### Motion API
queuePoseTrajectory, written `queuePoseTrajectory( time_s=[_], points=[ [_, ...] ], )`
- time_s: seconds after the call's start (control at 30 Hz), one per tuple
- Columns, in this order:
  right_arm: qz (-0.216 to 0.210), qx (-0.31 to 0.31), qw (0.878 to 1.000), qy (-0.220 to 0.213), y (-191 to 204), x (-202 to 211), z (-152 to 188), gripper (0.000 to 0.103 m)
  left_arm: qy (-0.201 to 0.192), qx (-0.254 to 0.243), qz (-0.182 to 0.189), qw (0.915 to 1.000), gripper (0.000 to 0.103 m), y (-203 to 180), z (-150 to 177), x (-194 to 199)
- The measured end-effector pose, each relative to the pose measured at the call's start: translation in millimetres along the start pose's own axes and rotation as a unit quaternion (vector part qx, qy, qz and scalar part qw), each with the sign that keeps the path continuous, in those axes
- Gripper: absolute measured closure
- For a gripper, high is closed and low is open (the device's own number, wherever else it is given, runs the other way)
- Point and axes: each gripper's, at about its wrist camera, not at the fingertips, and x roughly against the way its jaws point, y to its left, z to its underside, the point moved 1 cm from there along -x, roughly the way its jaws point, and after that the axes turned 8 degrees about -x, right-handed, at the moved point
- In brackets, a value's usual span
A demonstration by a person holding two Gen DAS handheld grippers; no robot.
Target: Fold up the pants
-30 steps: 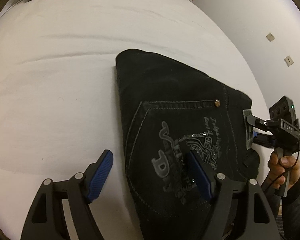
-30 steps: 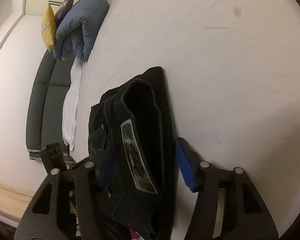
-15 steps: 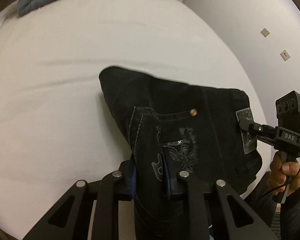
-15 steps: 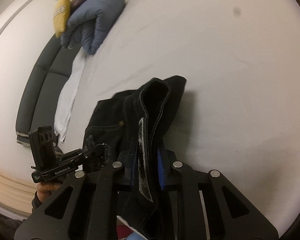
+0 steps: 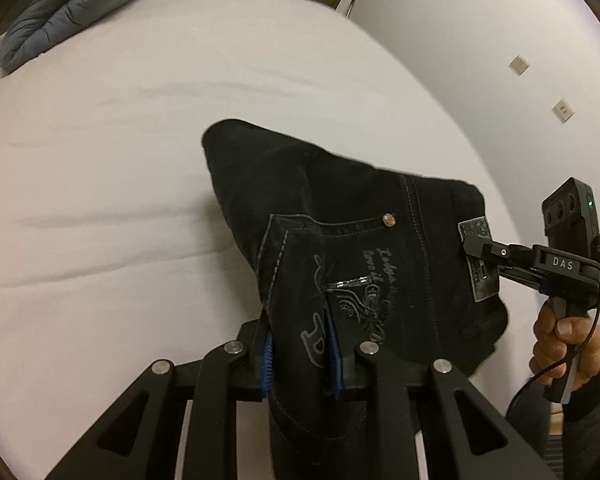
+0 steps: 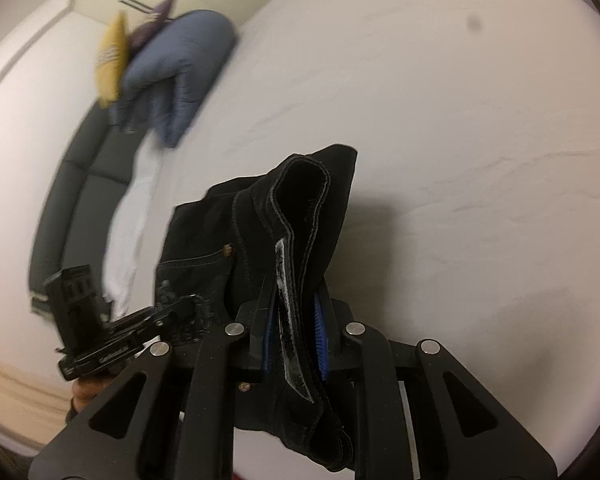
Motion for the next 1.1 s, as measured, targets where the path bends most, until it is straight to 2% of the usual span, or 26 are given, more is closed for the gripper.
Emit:
queuePoseTrajectory(
  time_s=[0.07,0.1,0.13,0.2,0.27,0.33,0.4,0.43,0.47,0.5,0.53,0.57,0.6,0.63,0.67,0.7,0.77,0.8,0.83,0.87,0.9,0.93,0.97,1.0,1.07,1.1],
  points=[
    [0.037,-0.011,0.999,0.001,-20,-14,-4,0.079,0.008,0.008,-0.014,0.9998,0.065,5,1,-17],
    [0.041,-0.026,0.999,0.003,-32,-21,-4,0.076,0.007,0.014,-0.015,0.9998,0.06,8,4,-22],
    [0.032,-0.041,0.999,0.001,-41,-23,-4,0.072,0.004,0.018,-0.015,0.9997,0.058,9,5,-24],
    [-0.001,-0.063,0.998,-0.014,-52,-20,-2,0.064,-0.009,0.019,-0.022,0.9995,0.046,12,11,-21],
    [0.0,-0.059,0.998,-0.039,-51,-8,4,0.054,-0.027,0.012,-0.036,0.9989,0.045,11,16,-9],
    [0.017,-0.04,0.997,-0.069,-42,9,9,0.053,-0.064,-0.001,-0.061,0.9961,0.042,5,23,12],
    [0.032,-0.019,0.994,-0.107,-32,35,17,0.052,-0.118,-0.02,-0.1,0.9877,0.024,-5,28,43],
    [0.042,-0.006,0.991,-0.128,-24,48,22,0.052,-0.159,-0.041,-0.131,0.9776,0.018,-16,32,66],
    [0.053,0.016,0.985,-0.161,-12,67,28,0.052,-0.189,-0.054,-0.157,0.9678,0.004,-26,32,82],
    [0.061,0.036,0.978,-0.194,2,90,35,0.052,-0.221,-0.065,-0.184,0.9556,0.0,-36,37,100],
    [0.069,0.055,0.97,-0.225,16,106,44,0.046,-0.266,-0.08,-0.211,0.9372,0.0,-50,46,126],
    [0.08,0.083,0.956,-0.27,35,129,55,0.035,-0.293,-0.092,-0.22,0.9261,0.0,-58,34,138],
    [0.084,0.101,0.945,-0.301,48,145,63,0.028,-0.316,-0.1,-0.228,0.9155,0.0,-64,38,155],
    [0.083,0.125,0.925,-0.348,67,168,78,0.015,-0.338,-0.104,-0.248,0.9021,0.0,-77,44,176],
    [0.082,0.139,0.911,-0.38,79,184,88,0.006,-0.345,-0.104,-0.266,0.8941,0.0,-89,53,187],
    [0.081,0.161,0.885,-0.43,97,206,105,0.002,-0.349,-0.103,-0.282,0.8879,0.0,-90,54,201],
    [0.094,0.185,0.849,-0.486,122,234,128,0.0,-0.367,-0.098,-0.302,0.8741,0.0,-103,62,228],
    [0.111,0.196,0.828,-0.513,137,248,142,0.0,-0.381,-0.097,-0.304,0.8675,0.0,-107,67,240],
    [0.119,0.206,0.813,-0.531,147,260,154,0.0,-0.401,-0.097,-0.298,0.8608,0.0,-112,77,257],
    [0.122,0.221,0.797,-0.548,157,272,168,0.0,-0.411,-0.097,-0.29,0.8585,0.0,-119,86,270],
    [0.122,0.233,0.79,-0.554,163,278,178,0.0,-0.417,-0.095,-0.281,0.8593,0.0,-123,88,280],
    [0.122,0.25,0.782,-0.558,172,287,190,0.0,-0.414,-0.087,-0.266,0.8661,0.0,-122,93,292],
    [0.124,0.261,0.779,-0.557,180,294,200,0.0,-0.409,-0.075,-0.26,0.8713,0.0,-120,97,296],
    [0.125,0.265,0.78,-0.554,185,297,206,0.0,-0.4,-0.061,-0.257,0.8774,0.0,-119,102,303],
    [0.122,0.265,0.789,-0.541,191,305,219,0.0,-0.376,-0.036,-0.256,0.8899,0.0,-126,108,307],
    [0.119,0.259,0.8,-0.527,193,306,225,0.0,-0.367,-0.03,-0.256,0.8939,0.0,-127,111,310]
  ],
)
